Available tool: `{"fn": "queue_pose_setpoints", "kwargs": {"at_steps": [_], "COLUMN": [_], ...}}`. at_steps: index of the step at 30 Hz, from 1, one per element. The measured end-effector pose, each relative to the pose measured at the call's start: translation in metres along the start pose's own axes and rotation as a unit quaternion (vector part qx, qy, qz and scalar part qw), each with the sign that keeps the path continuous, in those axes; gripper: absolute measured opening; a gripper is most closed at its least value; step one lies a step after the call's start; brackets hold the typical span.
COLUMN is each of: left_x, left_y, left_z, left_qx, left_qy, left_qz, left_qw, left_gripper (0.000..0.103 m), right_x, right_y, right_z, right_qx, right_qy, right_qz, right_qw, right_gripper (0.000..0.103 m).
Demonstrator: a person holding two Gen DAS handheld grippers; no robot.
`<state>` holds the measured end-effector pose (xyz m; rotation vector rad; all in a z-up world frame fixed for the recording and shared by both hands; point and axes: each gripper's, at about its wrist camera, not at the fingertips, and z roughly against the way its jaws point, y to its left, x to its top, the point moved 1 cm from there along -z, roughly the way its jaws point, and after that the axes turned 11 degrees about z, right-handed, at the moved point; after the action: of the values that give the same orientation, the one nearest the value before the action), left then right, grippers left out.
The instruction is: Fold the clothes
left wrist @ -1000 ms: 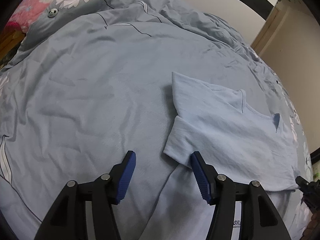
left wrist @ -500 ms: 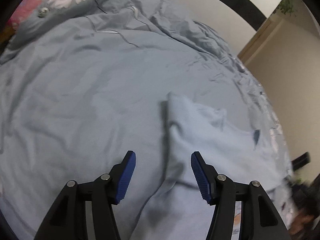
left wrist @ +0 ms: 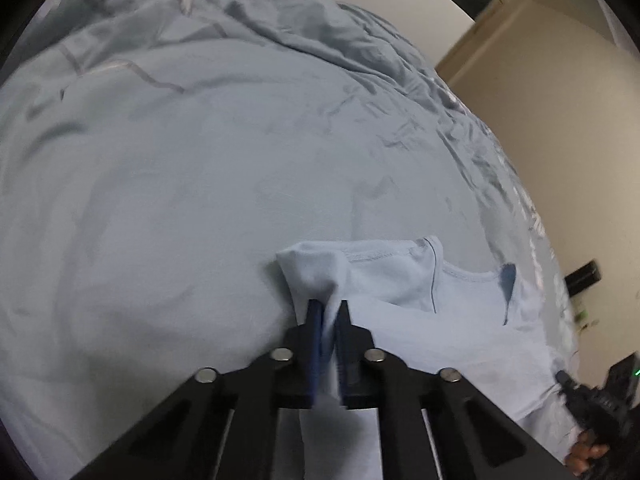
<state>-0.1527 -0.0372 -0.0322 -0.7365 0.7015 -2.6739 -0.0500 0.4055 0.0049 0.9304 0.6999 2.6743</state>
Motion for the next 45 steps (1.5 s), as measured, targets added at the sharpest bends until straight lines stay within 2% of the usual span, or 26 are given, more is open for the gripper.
{"fn": "queue_pose_setpoints", "kwargs": {"at_steps": [2, 4, 8, 13, 16, 18, 20, 21, 23, 26, 30, 35, 37, 41, 45], "left_x": [0.001, 0.002, 0.000, 0.005, 0.005, 0.004, -0.001, -0.005, -0.019, -0.054, -0.113, -0.168, -0.180, -0.198, -0.223], "left_y": [-0.004, -0.003, 0.012, 0.018, 0.017, 0.020, 0.022, 0.023, 0.026, 0.036, 0.057, 0.065, 0.066, 0.073, 0.074], "left_z": [0.011, 0.013, -0.006, -0.010, -0.006, 0.005, 0.017, 0.026, 0.044, 0.066, 0.079, 0.089, 0.094, 0.104, 0.118], "left_qx": [-0.012, -0.011, 0.019, 0.010, -0.002, -0.011, -0.017, -0.021, -0.030, -0.025, -0.005, 0.008, 0.008, -0.002, 0.001], "left_qy": [-0.022, -0.028, -0.001, 0.013, 0.029, 0.034, 0.035, 0.032, 0.034, 0.057, 0.119, 0.196, 0.209, 0.235, 0.263], "left_qz": [-0.004, -0.005, -0.002, 0.017, 0.027, 0.044, 0.053, 0.055, 0.050, 0.040, 0.032, 0.001, -0.002, 0.025, 0.009], "left_qw": [0.9997, 0.9995, 0.9998, 0.9997, 0.9992, 0.9984, 0.9979, 0.9978, 0.9977, 0.9973, 0.9924, 0.9805, 0.9779, 0.9717, 0.9649], "left_gripper": [0.003, 0.003, 0.004, 0.004, 0.008, 0.013, 0.035, 0.039, 0.048, 0.051, 0.051, 0.051, 0.051, 0.052, 0.052], "right_x": [0.001, -0.002, -0.019, -0.023, -0.021, -0.020, -0.020, -0.022, -0.029, -0.054, -0.109, -0.166, -0.178, -0.192, -0.201], "right_y": [0.004, 0.002, -0.013, -0.015, -0.010, -0.007, -0.004, -0.002, 0.001, -0.002, -0.018, -0.026, -0.022, -0.014, -0.006], "right_z": [0.009, 0.005, -0.018, -0.020, -0.021, -0.017, -0.006, 0.001, 0.017, 0.039, 0.060, 0.081, 0.082, 0.081, 0.078], "right_qx": [0.015, 0.007, -0.013, -0.015, -0.020, -0.022, -0.023, -0.020, -0.017, -0.028, -0.039, -0.037, -0.037, -0.030, -0.029], "right_qy": [-0.025, -0.016, 0.030, 0.031, 0.041, 0.045, 0.040, 0.036, 0.036, 0.053, 0.105, 0.154, 0.168, 0.192, 0.218], "right_qz": [0.010, 0.017, -0.001, -0.015, -0.007, -0.004, -0.006, -0.006, -0.002, 0.003, -0.027, -0.061, -0.061, -0.055, -0.042], "right_qw": [1.000, 1.000, 0.999, 0.999, 0.999, 0.999, 0.999, 0.999, 0.999, 0.998, 0.993, 0.986, 0.983, 0.979, 0.974], "right_gripper": [0.006, 0.006, 0.006, 0.006, 0.008, 0.010, 0.020, 0.028, 0.030, 0.033, 0.033, 0.033, 0.033, 0.033, 0.033]}}
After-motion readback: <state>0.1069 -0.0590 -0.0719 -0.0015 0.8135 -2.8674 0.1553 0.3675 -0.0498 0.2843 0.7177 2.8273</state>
